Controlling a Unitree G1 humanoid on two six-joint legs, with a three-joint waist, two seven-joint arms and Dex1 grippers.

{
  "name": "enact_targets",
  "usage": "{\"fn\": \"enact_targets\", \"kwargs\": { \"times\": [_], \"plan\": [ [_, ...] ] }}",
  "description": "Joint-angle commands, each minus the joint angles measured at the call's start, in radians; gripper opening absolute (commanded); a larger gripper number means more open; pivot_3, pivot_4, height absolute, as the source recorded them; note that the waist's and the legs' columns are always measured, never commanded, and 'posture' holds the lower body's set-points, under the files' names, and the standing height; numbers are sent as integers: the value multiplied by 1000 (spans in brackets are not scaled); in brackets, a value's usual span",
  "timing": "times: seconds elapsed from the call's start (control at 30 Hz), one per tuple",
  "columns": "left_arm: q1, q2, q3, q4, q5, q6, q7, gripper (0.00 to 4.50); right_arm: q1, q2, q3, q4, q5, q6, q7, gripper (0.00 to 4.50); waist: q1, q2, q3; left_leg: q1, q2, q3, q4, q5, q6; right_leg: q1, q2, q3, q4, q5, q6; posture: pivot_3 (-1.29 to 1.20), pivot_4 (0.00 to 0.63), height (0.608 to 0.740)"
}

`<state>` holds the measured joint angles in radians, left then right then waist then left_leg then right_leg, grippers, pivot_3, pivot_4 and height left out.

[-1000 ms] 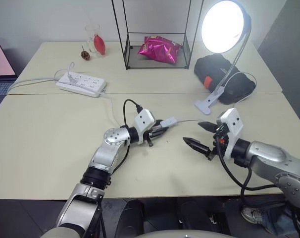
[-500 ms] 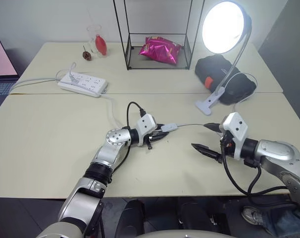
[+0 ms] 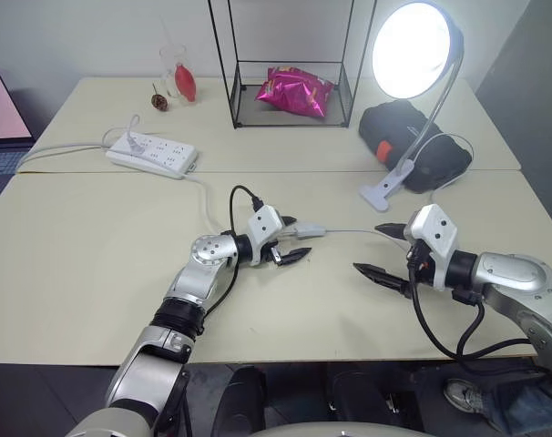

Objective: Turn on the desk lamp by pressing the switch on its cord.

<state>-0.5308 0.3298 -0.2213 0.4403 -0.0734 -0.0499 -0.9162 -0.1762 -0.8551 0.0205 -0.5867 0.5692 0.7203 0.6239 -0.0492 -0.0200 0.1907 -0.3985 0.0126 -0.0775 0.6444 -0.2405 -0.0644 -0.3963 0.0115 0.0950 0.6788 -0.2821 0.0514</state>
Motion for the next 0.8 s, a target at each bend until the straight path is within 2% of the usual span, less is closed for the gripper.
{"fn": "enact_targets", "kwargs": {
  "times": [0.03, 0.13, 0.33, 0.53, 0.67, 0.8],
  "plan": [
    [21, 32, 47, -146, -44, 56, -2, 4321, -35, -11, -23, 11, -15, -10, 35, 4500, 1, 0, 0, 0, 0, 0, 0, 0, 0, 0, 0, 0, 0, 0, 0, 0, 150, 740],
    [49, 88, 96, -309, -73, 150, 12, 4321, -61, -17, -23, 45, -24, -23, 69, 4500, -1, -1, 1, -1, 1, 0, 0, 0, 0, -2, 0, 0, 1, 0, 0, 0, 150, 740],
    [149, 286, 214, -627, -137, 399, -1, 4321, -98, -47, -45, 147, -74, -101, 163, 4500, -6, -1, 1, -1, 1, 0, 0, 0, 0, -2, 0, 0, 1, 0, 0, 0, 150, 740],
    [332, 501, 416, -758, -228, 529, -60, 4321, -69, -114, -113, 223, -84, -208, 305, 4500, -6, -1, 1, -1, 1, 1, -1, 0, 0, -3, 0, 0, 1, 0, 0, 0, 150, 740],
    [447, 561, 524, -776, -244, 525, -66, 4321, -69, -143, -131, 276, -90, -256, 376, 4500, -6, -1, 1, -1, 2, 1, -1, 0, 0, -3, 0, 0, 1, 0, -1, 0, 150, 740],
    [509, 555, 576, -803, -274, 531, -51, 4321, -102, -138, -117, 320, -103, -288, 416, 4500, -6, -1, 1, -1, 2, 1, 0, 0, 0, -3, -1, 0, 1, 0, -1, 0, 150, 740]
  ]
}}
